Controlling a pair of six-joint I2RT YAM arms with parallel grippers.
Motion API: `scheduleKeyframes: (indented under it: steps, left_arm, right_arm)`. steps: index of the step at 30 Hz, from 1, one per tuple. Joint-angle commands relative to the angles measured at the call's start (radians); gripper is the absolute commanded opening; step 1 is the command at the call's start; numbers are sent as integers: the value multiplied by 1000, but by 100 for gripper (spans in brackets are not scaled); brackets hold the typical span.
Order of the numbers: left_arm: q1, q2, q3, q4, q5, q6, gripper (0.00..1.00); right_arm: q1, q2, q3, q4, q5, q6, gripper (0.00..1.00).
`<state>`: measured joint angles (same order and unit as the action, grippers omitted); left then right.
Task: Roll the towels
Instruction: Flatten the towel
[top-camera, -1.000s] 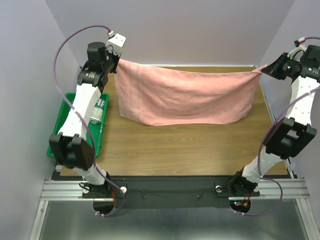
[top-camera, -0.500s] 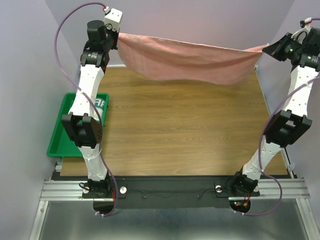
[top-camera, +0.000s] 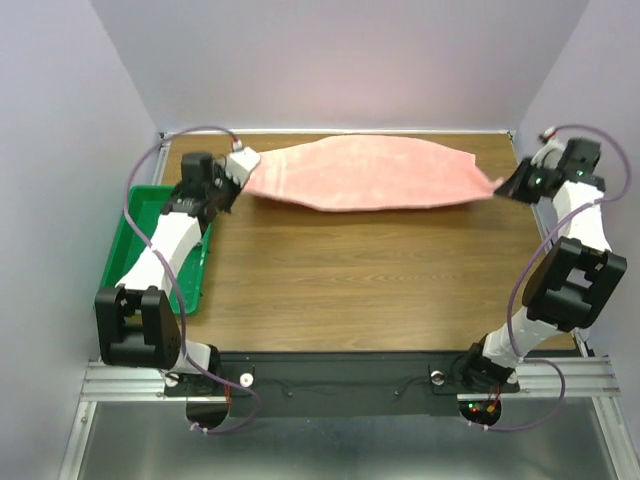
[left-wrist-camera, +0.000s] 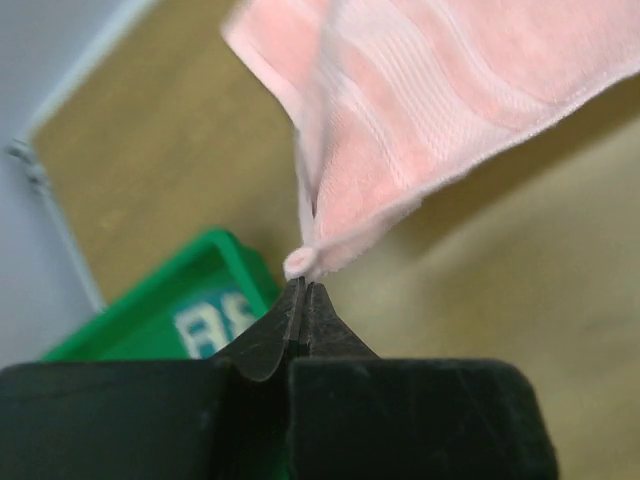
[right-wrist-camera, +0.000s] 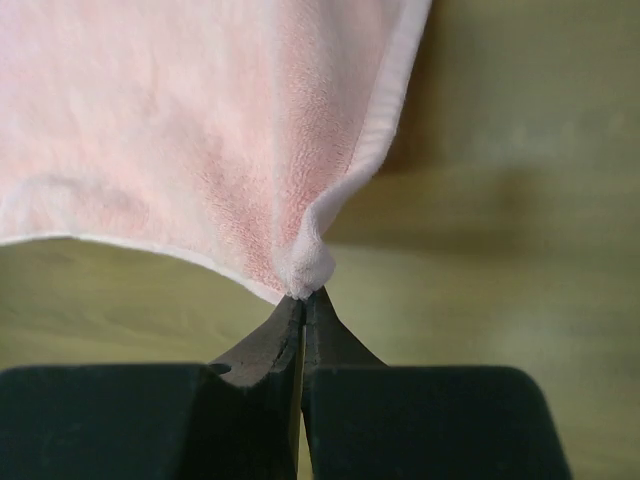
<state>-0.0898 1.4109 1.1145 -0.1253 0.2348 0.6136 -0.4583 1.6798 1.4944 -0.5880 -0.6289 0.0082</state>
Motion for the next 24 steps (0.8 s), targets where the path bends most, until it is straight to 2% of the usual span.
scheduleKeyframes:
  steps: [1, 5, 10, 14, 15, 17, 18, 19, 21, 24]
  left_arm:
    - [-2, -128, -180, -109, 77, 196, 0]
    - [-5, -191, -286, -239, 71, 320, 0]
    - [-5, -237, -405, -324, 32, 457, 0]
    - [-7, -286, -464, -335, 29, 472, 0]
    - [-11, -290, -466, -327, 29, 463, 2]
    - [-21, -287, -449, -309, 38, 419, 16]
    - [-28, -268, -418, -278, 38, 388, 28]
    - [-33, -253, -397, -271, 40, 362, 32]
    - [-45, -177, -314, -258, 47, 287, 41]
    - [-59, -57, -207, -234, 28, 197, 45]
  right_arm:
    - [-8, -120, -198, -105, 159, -282, 1]
    - [-8, -152, -368, -153, 314, -416, 0]
    - [-8, -170, -457, -203, 414, -545, 1]
    - [-8, -178, -500, -207, 468, -593, 2]
    - [-8, -170, -499, -208, 475, -596, 9]
    - [-8, -158, -481, -208, 483, -588, 26]
    - [-8, -146, -468, -208, 486, -580, 47]
    - [-10, -143, -450, -211, 483, -564, 53]
    - [-10, -147, -389, -219, 472, -545, 59]
    - [-10, -149, -288, -237, 450, -513, 60]
